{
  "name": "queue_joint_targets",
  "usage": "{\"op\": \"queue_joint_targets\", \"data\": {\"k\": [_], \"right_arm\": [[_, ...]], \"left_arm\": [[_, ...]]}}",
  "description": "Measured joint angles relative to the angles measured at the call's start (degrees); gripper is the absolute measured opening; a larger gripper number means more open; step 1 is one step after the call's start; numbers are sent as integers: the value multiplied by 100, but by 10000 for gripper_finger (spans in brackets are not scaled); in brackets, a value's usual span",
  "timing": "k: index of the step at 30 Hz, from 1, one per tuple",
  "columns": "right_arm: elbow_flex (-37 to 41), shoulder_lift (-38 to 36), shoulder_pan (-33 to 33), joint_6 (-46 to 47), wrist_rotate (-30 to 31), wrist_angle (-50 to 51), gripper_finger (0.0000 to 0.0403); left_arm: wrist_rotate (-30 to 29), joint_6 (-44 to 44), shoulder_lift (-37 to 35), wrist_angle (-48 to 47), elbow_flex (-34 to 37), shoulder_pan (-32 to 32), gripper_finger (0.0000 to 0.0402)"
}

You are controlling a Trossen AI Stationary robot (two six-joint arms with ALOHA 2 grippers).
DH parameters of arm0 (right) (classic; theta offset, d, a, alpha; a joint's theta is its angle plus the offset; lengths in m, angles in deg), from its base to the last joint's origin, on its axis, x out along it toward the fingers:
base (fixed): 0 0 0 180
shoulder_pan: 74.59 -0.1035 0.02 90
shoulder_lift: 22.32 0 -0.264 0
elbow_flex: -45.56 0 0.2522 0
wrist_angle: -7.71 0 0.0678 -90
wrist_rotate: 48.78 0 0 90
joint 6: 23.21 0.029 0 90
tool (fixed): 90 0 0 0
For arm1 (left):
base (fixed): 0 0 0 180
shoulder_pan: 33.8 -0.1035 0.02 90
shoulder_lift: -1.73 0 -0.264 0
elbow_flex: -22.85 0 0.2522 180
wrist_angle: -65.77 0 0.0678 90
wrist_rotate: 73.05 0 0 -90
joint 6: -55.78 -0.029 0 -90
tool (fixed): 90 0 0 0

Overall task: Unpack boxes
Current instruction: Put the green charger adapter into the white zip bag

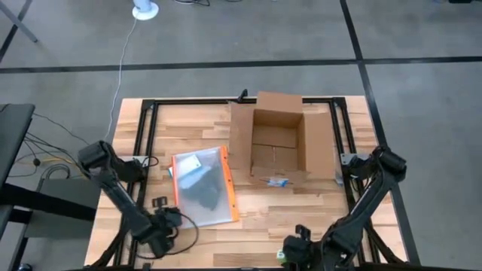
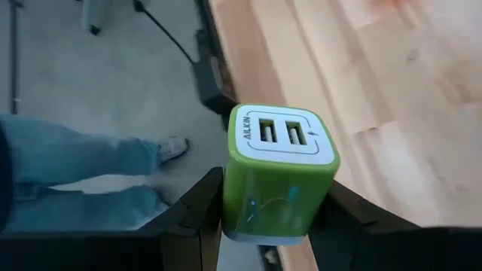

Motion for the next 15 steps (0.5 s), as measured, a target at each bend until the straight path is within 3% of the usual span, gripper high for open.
{"op": "queue_joint_targets", "data": {"k": [5, 11, 13, 15], "right_arm": [[0, 36, -153, 142, 21, -194, 132], [-1, 37, -343, 379, 272, -180, 132], [-2, 37, -371, 461, 327, -152, 132], [-1, 37, -376, 468, 330, -165, 132]], "left_arm": [[56, -1093, 324, 530, -252, -762, 136], [-1574, -2589, 360, 2010, -928, -1666, 136], [-1572, -3091, 397, 2305, -1025, -2002, 136], [-1415, -3331, 375, 1998, -1237, -2256, 136]]}}
